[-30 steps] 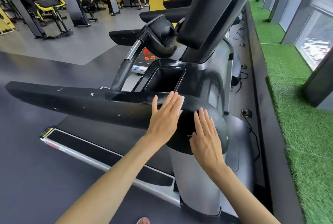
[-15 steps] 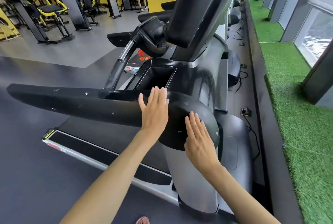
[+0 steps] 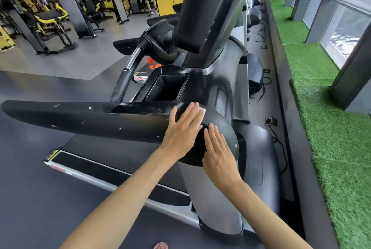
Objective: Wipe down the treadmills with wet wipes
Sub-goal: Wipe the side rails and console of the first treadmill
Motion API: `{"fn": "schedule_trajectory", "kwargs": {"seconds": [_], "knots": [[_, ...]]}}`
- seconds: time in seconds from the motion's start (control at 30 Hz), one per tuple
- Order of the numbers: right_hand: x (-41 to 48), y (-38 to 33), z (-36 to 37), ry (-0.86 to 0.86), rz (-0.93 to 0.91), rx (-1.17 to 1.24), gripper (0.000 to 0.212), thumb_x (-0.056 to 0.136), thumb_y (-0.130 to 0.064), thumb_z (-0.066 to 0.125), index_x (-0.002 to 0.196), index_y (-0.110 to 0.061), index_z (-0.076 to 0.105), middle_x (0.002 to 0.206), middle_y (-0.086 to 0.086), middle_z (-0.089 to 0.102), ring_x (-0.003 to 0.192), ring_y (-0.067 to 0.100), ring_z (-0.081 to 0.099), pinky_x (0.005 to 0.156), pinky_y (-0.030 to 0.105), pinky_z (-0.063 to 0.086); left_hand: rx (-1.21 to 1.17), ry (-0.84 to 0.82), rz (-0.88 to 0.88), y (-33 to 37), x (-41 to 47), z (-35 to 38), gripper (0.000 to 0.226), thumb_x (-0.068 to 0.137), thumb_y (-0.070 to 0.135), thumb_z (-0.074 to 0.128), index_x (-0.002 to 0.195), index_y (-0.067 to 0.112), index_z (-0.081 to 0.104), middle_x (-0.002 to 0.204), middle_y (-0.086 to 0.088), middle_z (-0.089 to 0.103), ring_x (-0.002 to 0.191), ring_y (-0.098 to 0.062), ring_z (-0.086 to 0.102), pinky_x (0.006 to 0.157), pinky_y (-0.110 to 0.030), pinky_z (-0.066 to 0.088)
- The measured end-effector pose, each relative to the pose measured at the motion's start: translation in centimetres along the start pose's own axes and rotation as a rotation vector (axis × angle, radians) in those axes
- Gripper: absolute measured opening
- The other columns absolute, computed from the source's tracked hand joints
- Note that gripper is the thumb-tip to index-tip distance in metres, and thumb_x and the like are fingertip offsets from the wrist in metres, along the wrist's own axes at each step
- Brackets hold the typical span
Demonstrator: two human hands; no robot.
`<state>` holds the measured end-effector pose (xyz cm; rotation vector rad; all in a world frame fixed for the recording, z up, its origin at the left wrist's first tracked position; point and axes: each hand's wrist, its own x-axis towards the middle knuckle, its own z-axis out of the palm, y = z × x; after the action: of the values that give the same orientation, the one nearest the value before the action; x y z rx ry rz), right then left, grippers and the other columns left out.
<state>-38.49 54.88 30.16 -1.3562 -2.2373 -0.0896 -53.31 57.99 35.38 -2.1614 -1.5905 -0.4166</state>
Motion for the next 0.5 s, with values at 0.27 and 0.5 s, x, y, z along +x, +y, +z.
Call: {"fn": "schedule_trajectory", "kwargs": {"seconds": [0.27, 0.5], "knots": [[-0.1, 0.4, 0.0, 0.024, -0.018, 0.023, 0.062, 0.080, -0.002, 0.028, 0.140, 0.009, 0.039, 0.148, 0.026, 0.037, 0.139, 0.037, 0.034, 0.113, 0.046, 0.030, -0.073, 0.026, -0.111, 0.6, 1.2, -0.9, 0.041, 0.100, 0.027, 0.023, 0.131, 0.018, 0.049, 0.139, -0.001, 0.049, 0.136, -0.017, 0.040, 0.111, -0.056, 0.019], [-0.1, 0.6, 0.1, 0.034, -0.036, 0.028, 0.062, 0.080, -0.001, 0.027, 0.140, 0.009, 0.039, 0.149, 0.025, 0.035, 0.140, 0.036, 0.033, 0.111, 0.047, 0.035, -0.157, 0.071, -0.310, -0.8, 2.0, -1.5, 0.038, 0.100, 0.027, 0.022, 0.125, 0.022, 0.050, 0.131, 0.005, 0.053, 0.134, -0.013, 0.039, 0.113, -0.055, 0.010]]}}
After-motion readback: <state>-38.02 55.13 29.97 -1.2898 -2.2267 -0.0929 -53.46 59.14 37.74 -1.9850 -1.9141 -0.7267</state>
